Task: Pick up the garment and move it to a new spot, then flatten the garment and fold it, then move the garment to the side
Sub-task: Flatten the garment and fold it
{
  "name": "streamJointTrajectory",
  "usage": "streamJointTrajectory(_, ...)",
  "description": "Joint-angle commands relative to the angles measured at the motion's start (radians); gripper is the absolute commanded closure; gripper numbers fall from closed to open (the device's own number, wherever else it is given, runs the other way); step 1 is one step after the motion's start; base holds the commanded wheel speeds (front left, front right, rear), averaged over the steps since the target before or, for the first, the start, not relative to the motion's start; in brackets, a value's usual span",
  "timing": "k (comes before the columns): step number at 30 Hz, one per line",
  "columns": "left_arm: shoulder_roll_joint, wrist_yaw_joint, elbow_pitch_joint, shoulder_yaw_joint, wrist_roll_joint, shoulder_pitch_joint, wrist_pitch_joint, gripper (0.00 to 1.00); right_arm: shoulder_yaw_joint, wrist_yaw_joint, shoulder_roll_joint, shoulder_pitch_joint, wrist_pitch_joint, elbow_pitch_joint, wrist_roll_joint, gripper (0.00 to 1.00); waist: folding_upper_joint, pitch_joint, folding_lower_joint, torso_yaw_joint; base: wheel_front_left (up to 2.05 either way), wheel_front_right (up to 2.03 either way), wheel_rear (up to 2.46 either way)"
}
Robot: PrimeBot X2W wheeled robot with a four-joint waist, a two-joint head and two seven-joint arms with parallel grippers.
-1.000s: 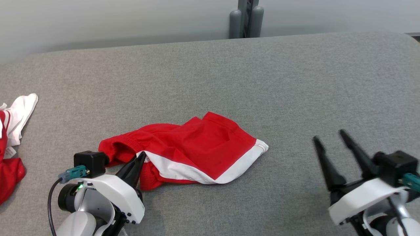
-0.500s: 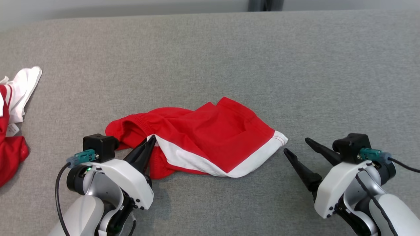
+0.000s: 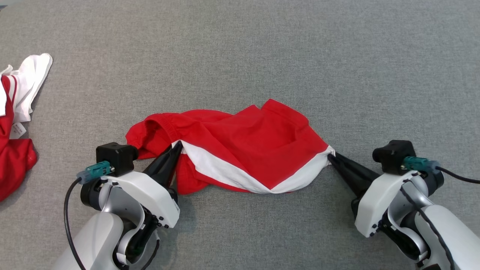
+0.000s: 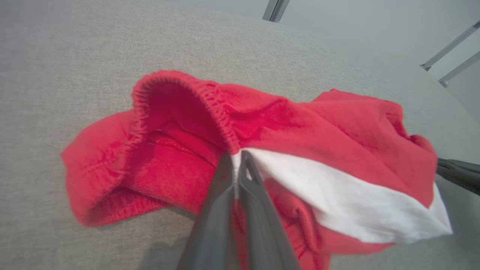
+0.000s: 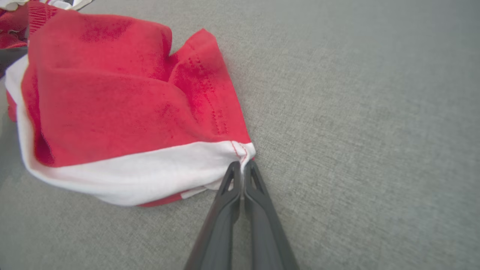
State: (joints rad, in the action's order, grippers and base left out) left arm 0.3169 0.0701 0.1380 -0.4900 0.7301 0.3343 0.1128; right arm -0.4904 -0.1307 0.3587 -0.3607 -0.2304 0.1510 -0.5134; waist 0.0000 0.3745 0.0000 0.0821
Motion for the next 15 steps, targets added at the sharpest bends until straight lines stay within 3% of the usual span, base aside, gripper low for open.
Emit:
streamJointTrajectory(1, 0.003, -0.005, 0.0, 0.008, -0.007, 0.014, -0.009, 1.0, 0.005, 0.0, 0.007, -0.01, 0.018, -0.007, -0.005, 1.0, 0.0, -0.001, 0.0, 0.0, 0.0, 0.0, 0.0)
streamJointTrajectory(9, 0.03, -0.008, -0.086, 0.03, 0.021, 0.026, 0.009, 1.0, 0.136, 0.0, -0.038, 0.029, 0.16, -0.072, 0.027, 1.0, 0.0, -0.044, 0.0, -0.018, 0.0, 0.0, 0.0)
streamJointTrajectory(15, 0.069, -0.002, -0.226, 0.046, 0.054, 0.041, 0.081, 1.0, 0.272, 0.0, -0.122, 0.048, 0.236, -0.135, 0.08, 1.0, 0.0, -0.085, 0.0, -0.042, 0.0, 0.0, 0.0)
